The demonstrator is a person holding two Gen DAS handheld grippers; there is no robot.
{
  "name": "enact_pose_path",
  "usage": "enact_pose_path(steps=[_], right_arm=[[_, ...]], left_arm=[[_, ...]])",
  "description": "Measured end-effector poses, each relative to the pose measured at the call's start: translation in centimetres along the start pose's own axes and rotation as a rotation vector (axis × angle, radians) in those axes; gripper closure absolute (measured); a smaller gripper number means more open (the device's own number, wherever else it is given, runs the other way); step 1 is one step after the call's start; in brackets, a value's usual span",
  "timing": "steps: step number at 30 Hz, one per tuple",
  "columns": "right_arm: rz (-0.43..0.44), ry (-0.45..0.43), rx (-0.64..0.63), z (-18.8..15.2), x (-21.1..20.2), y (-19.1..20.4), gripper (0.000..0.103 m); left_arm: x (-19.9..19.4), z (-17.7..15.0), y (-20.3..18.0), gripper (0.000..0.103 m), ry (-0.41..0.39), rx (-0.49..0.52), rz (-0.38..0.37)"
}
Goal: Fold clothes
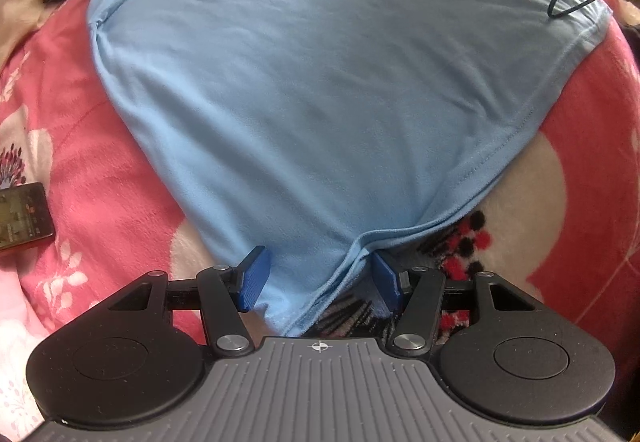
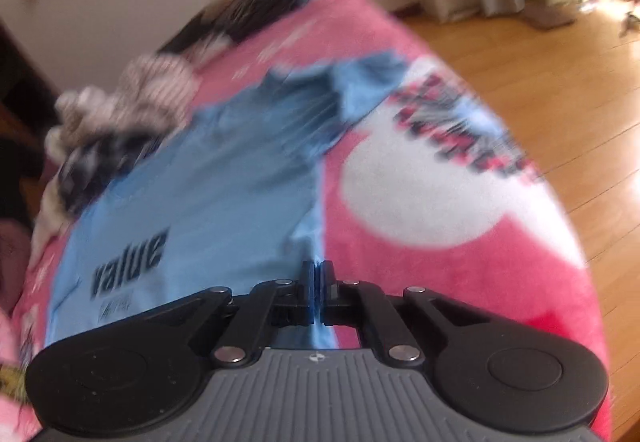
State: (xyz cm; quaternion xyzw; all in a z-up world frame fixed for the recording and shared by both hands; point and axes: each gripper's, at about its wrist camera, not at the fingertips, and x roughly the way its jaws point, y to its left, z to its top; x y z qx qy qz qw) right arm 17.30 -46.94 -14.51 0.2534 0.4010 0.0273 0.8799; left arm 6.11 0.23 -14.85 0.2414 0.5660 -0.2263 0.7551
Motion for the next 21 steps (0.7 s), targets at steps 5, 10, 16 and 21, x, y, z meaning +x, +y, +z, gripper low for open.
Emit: enact_pose_path(steps=[5, 10, 16, 21], right_arm=[[0.036, 0.004, 0.063, 0.4, 0.1, -1.3, 0.099], [0.057, -0.010, 0.128, 2.6, 0.2, -1.6, 0.074], [0.055, 0.032, 0.129, 5.5, 4.0, -0.5, 0.072], [0.016, 0.021, 0.081, 6.5, 6.0, 0.6, 0.101]], left_arm=[[0.2, -0.1, -0.1, 0.046, 0.002, 0.001, 0.001], [0.3, -0.1, -0.2, 0.046, 0.004, 0.008, 0.004], [0.5, -0.2, -0.4, 0.046, 0.006, 0.009, 0.006], [0.8, -0.4, -0.4, 0.046, 0.011, 0.003, 0.002]])
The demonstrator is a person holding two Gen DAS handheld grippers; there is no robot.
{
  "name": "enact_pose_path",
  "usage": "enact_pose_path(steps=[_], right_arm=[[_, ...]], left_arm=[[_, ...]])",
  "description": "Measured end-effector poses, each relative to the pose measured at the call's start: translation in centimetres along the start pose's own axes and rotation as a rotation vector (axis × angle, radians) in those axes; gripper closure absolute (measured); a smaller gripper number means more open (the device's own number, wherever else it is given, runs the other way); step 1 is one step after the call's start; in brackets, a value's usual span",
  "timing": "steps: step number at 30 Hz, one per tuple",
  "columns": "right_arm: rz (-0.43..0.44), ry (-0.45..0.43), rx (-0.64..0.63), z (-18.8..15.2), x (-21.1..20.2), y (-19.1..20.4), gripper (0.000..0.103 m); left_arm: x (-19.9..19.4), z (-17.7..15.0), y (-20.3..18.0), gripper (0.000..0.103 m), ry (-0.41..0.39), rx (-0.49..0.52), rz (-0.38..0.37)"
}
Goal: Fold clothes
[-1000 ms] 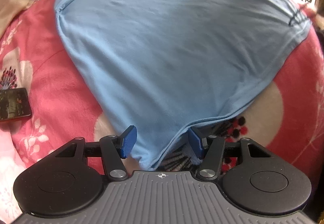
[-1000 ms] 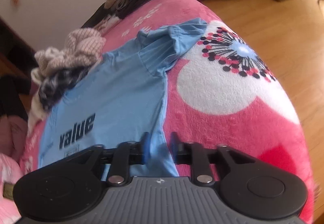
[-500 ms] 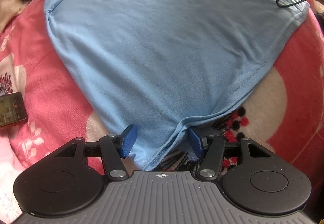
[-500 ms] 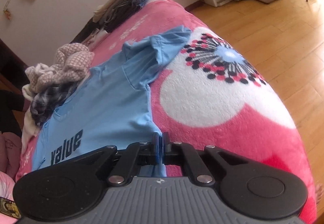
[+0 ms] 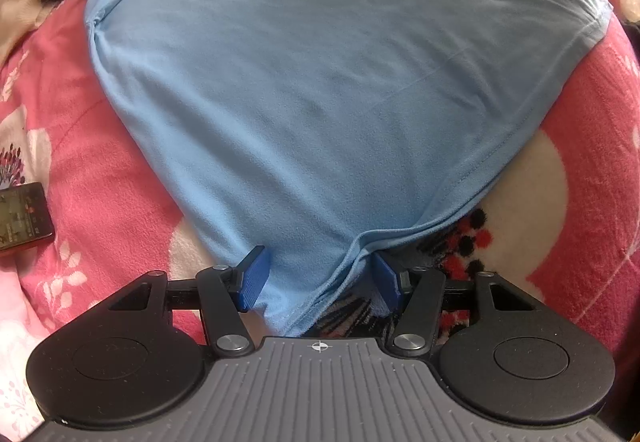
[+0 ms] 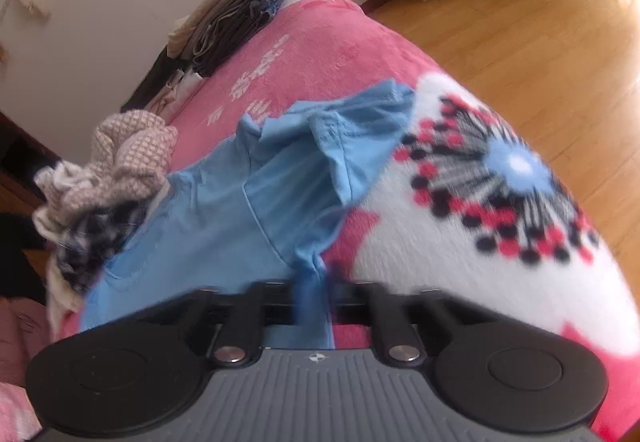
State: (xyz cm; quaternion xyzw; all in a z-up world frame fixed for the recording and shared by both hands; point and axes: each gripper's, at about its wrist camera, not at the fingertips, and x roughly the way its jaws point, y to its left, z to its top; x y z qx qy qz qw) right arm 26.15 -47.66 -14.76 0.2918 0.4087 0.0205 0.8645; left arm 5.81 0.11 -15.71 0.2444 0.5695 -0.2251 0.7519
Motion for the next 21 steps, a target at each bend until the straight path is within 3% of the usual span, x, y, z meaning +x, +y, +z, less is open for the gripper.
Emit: enact_pose_path(steps=[9, 13, 17, 21], right_arm=[[-0.037, -0.045, -0.030, 1.0, 1.3, -0.6, 0.101], [-0.022, -0.019, -0.020, 1.3, 0.7, -0.8, 0.099], [0.006, 0.050, -0.019, 0.9, -2.7, -1.3, 0.073], [0.016, 0.189, -0.107, -2.5, -6.7, -1.3, 0.068]], left_arm=[[0.3, -0.3, -0.1, 0.046, 0.003, 0.002, -0.005], [0.4, -0.6, -0.3, 0.046, 0.000, 0.005, -0.003], [0.4, -0.9, -0.4, 0.046, -0.009, 0.005, -0.004], [0.4, -1.3, -0.5, 0.045, -0.017, 0.006, -0.006]])
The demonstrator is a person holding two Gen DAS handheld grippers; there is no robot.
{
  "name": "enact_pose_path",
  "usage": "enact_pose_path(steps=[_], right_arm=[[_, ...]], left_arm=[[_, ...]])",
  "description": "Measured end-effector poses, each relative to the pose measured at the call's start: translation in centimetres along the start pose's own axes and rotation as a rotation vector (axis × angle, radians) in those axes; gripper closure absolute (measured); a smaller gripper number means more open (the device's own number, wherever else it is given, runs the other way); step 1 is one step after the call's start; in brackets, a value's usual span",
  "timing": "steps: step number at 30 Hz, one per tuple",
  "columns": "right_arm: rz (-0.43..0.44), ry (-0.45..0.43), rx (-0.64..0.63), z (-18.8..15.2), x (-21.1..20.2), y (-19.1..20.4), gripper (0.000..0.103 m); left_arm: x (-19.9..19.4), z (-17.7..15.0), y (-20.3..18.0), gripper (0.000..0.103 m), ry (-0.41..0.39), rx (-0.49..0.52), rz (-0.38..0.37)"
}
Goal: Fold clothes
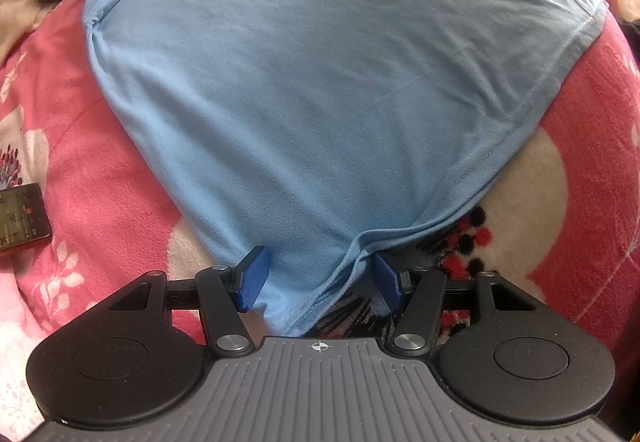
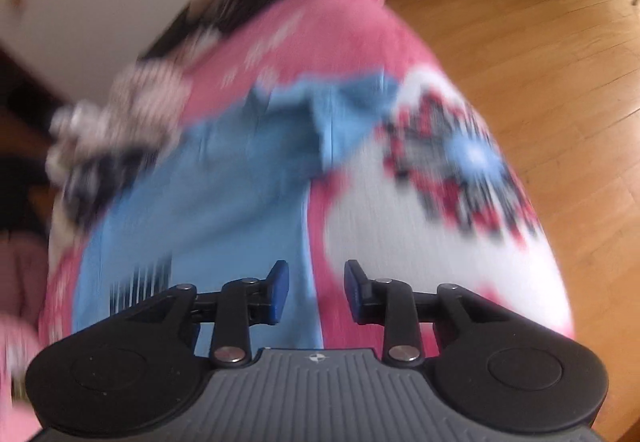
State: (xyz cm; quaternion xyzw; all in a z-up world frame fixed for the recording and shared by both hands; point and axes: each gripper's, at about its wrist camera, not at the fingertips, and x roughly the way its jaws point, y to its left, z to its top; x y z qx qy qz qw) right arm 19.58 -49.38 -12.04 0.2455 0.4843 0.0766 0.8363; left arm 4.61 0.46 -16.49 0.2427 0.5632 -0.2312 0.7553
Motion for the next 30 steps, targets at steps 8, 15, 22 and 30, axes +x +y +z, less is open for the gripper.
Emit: enact_pose_path(steps=[8, 15, 22, 30], right_arm=[[-0.156, 0.044, -0.093, -10.2, -5.7, 0.0, 0.078], [-0.076, -0.034, -0.263, -15.3, -7.6, 6.0, 0.080], [-0.080, 0.063, -0.573, -24.5, -3.9, 13.3, 0.080], [-0.034, -0.051, -0.658, -19.3, -3.5, 17.5, 0.080]], left_arm=[[-0.3, -0.9, -0.7, 0.045, -0.015, 0.016, 0.019], [-0.3, -1.7, -1.6, 0.045, -0.023, 0.035, 0.040], [-0.9, -1.6, -1.4, 0.045, -0.039, 0.025, 0.031], [-1.6, -0.6, -0.8, 0.046, -0.059, 0.021, 0.017]])
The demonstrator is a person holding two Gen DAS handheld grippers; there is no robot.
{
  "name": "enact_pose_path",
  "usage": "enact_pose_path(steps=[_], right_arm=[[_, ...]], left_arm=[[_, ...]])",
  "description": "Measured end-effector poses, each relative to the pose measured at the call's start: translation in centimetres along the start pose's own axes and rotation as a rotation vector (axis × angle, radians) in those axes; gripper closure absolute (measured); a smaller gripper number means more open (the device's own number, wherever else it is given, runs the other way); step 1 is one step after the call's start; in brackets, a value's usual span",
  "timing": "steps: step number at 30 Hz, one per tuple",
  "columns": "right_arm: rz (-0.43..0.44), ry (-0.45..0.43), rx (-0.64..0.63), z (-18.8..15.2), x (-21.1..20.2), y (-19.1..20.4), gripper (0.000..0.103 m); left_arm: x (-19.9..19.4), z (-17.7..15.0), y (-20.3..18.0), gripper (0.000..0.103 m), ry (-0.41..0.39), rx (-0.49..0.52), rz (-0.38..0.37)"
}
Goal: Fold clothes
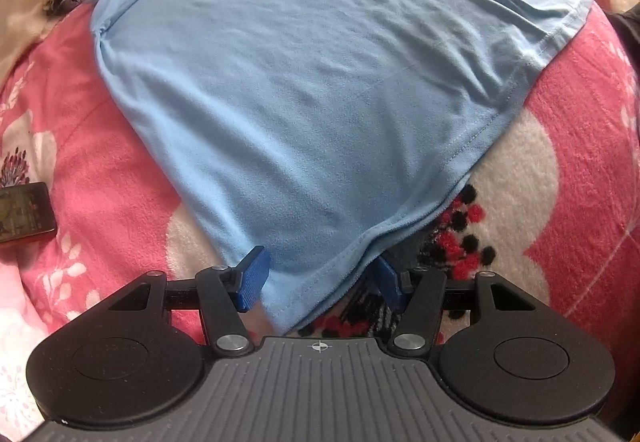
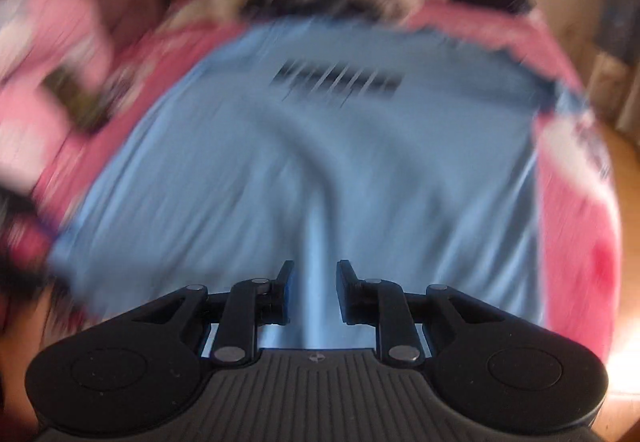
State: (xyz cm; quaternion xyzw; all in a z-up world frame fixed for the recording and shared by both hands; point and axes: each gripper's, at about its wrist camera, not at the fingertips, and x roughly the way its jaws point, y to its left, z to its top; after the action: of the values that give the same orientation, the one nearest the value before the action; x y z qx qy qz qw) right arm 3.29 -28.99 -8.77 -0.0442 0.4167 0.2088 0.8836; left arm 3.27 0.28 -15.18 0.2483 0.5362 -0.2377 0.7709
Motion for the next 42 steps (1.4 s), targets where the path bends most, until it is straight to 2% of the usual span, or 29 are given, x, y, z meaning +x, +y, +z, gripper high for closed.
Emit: enact_pose_path(steps=[1, 3, 5, 7, 10, 13, 15, 17, 19, 21, 23, 24, 28, 29, 33, 36, 38, 41, 42], right_arm=[[-0.008, -0.020, 0.005, 1.5, 1.4, -0.8, 0.080], [-0.030, -0.003, -0.052, 2.8, 4.3, -0.3, 0.080], [-0.024, 0.033, -0.120, 3.1, 6.7, 1.0, 0.080], [0.066, 0.088, -0.191, 1.6, 6.9, 3.1, 0.080], [0.254, 0.161, -0.318, -2.2, 4.4, 7.2, 0.080], [0.350, 0.179, -0.464, -3.4, 2.3, 9.5, 0.081], [0.290, 0.135, -0.448, -1.6, 2.9, 8.6, 0.081], [0.191, 0.085, -0.341, 1.1, 4.7, 6.3, 0.080], [0.104, 0.042, -0.246, 3.5, 6.7, 4.3, 0.080], [0.095, 0.053, -0.261, 3.8, 8.4, 4.9, 0.080], [0.148, 0.079, -0.323, 2.5, 9.0, 7.3, 0.080], [0.205, 0.085, -0.365, 1.2, 8.3, 9.2, 0.080], [0.505, 0.176, -0.482, -3.9, 4.4, 15.2, 0.081], [0.547, 0.181, -0.520, -4.6, 3.4, 16.1, 0.081], [0.446, 0.089, -0.427, -0.9, 3.3, 14.2, 0.081], [0.280, 0.023, -0.342, 2.4, 5.5, 12.2, 0.081], [0.229, 0.044, -0.365, 2.3, 7.5, 12.5, 0.081], [0.267, 0.051, -0.453, -0.2, 7.6, 15.7, 0.080], [0.334, 0.063, -0.467, -0.9, 6.9, 16.9, 0.080]], left_arm=[[-0.3, -0.1, 0.0, 0.046, -0.002, -0.004, 0.000], [-0.8, -0.3, 0.1, 0.046, -0.007, -0.012, 0.001], [-5.2, -3.4, -2.2, 0.046, -0.038, -0.028, 0.009], [-5.7, -3.0, -1.3, 0.046, -0.084, -0.046, 0.005], [-5.7, -1.9, -0.3, 0.046, -0.138, -0.062, -0.024], [-4.5, -1.0, -0.9, 0.046, -0.154, -0.048, -0.034], [-2.9, -0.2, -1.0, 0.046, -0.143, -0.021, -0.019], [-1.0, 0.5, -1.1, 0.046, -0.116, 0.004, 0.010], [-1.2, -0.1, -1.4, 0.046, -0.091, 0.007, 0.031], [-2.0, -0.8, -1.3, 0.046, -0.075, -0.017, 0.028], [-2.4, -1.4, -0.9, 0.046, -0.054, -0.044, 0.026], [-2.5, -1.7, -0.6, 0.046, -0.049, -0.056, 0.024], [-2.8, -2.8, 0.4, 0.046, -0.023, -0.075, 0.030], [-2.8, -3.0, 0.7, 0.046, -0.020, -0.082, 0.030], [-3.3, -3.6, 1.3, 0.046, -0.019, -0.089, 0.059], [-3.6, -4.2, 1.7, 0.046, -0.010, -0.100, 0.092], [-3.7, -4.4, 2.1, 0.046, -0.005, -0.106, 0.111], [-4.4, -4.8, 3.0, 0.046, -0.014, -0.122, 0.131], [-4.6, -5.0, 3.3, 0.046, -0.017, -0.128, 0.137]])
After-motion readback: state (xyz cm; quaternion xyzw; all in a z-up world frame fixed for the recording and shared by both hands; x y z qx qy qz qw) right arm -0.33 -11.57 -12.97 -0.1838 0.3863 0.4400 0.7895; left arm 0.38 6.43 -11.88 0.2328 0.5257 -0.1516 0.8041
